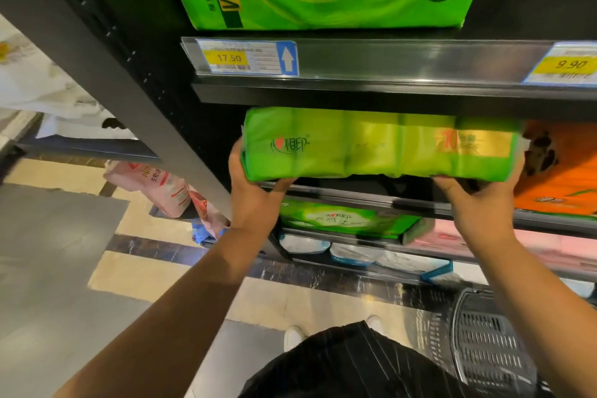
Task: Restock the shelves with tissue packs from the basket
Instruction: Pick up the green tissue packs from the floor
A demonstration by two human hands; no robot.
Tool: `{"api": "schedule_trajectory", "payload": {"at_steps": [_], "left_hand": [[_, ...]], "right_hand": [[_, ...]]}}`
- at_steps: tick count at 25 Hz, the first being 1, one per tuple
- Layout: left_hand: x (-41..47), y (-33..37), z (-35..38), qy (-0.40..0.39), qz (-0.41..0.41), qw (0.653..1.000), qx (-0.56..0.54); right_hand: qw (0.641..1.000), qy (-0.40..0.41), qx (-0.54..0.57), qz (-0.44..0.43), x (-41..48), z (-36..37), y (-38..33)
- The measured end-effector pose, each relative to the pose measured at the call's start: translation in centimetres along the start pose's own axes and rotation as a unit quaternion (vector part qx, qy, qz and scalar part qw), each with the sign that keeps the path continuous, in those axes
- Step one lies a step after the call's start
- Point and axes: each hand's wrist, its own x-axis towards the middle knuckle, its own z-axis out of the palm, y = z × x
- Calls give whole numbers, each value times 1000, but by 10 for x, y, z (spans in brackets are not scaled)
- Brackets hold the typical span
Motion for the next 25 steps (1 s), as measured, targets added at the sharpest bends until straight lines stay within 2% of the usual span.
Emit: {"api": "schedule_trajectory", "payload": {"at_steps": [4, 6, 17, 20, 23, 25], "left_hand": [[6, -2, 16, 27, -55, 995, -76], [15, -1, 21, 32, -57, 994, -93], [51, -5, 27, -86, -48, 995, -28], [58, -9, 30, -88, -41, 995, -7], [62, -11, 34, -62, -48, 997, 3], [66, -12, 33, -53, -55, 997, 25]], "right_hand": [[999, 29, -15, 41, 1, 20, 3], [997, 35, -16, 63, 11, 25, 1], [987, -33, -26, 153, 49, 36, 17], [980, -63, -50, 180, 58, 38, 30], [977, -95, -80, 175, 87, 39, 93], [972, -118, -98, 179, 88, 44, 92]]}}
